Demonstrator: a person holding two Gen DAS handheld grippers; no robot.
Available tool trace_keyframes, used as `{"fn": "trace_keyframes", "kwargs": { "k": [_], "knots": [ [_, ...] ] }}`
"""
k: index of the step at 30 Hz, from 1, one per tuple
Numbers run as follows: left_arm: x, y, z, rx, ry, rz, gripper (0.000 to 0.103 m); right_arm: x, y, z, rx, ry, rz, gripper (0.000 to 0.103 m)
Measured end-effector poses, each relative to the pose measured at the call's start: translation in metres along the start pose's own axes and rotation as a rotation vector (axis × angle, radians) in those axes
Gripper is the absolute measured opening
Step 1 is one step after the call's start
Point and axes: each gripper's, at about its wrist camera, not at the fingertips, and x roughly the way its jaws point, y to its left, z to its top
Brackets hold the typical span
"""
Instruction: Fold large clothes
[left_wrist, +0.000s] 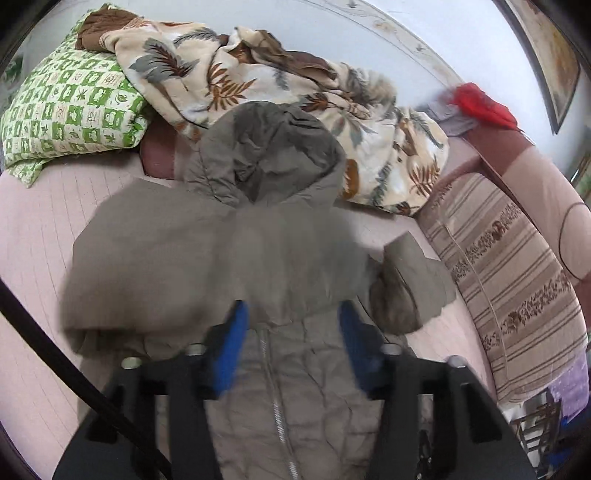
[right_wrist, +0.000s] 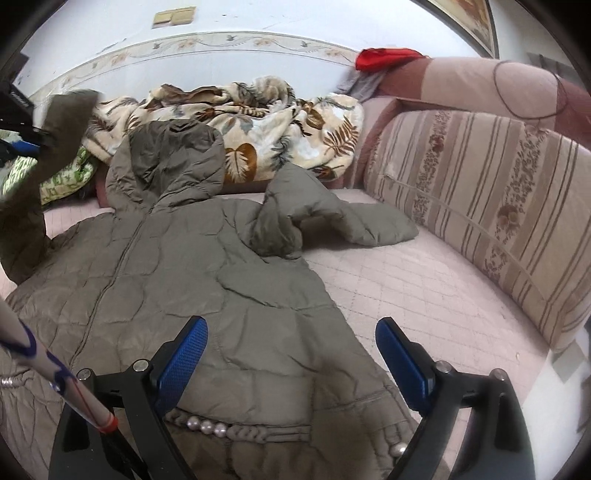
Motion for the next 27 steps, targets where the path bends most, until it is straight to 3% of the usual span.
{"fn": "trace_keyframes", "kwargs": {
  "k": [4, 7, 13, 16, 20, 22, 26, 27],
  "knots": [
    [-0.021, 0.006, -0.022, 0.024, -0.005, 0.049, 0.061, 0.002, -0.01, 0.0, 0.035, 0.028, 0.043, 0.095],
    [-0.045, 0.026, -0.052, 0.049, -0.042, 0.187, 0.066, 0.008, -0.015, -0.001, 0.073, 0.073, 0.099, 0.095],
    [-0.066, 0.086, -0.111, 0.02, -0.099, 0.406, 0.067, 0.027, -0.023, 0.014, 0.209, 0.226, 0.304, 0.095],
    [-0.058, 0.108, -0.133, 0.027, -0.096, 0.476, 0.067, 0.064, -0.007, 0.041, 0.257, 0.337, 0.429, 0.095],
    [-0.049, 0.138, -0.155, 0.007, -0.083, 0.48, 0.067, 0.125, 0.022, 0.063, 0.273, 0.392, 0.37, 0.093],
    [-0.045, 0.151, -0.162, -0.015, -0.075, 0.476, 0.067, 0.164, 0.039, 0.071, 0.288, 0.436, 0.332, 0.084],
    [-0.034, 0.165, -0.162, -0.027, -0.041, 0.463, 0.067, 0.214, 0.06, 0.086, 0.372, 0.467, 0.295, 0.075],
    [-0.033, 0.165, -0.162, -0.022, -0.042, 0.475, 0.067, 0.221, 0.066, 0.089, 0.398, 0.475, 0.302, 0.067]
  ]
}}
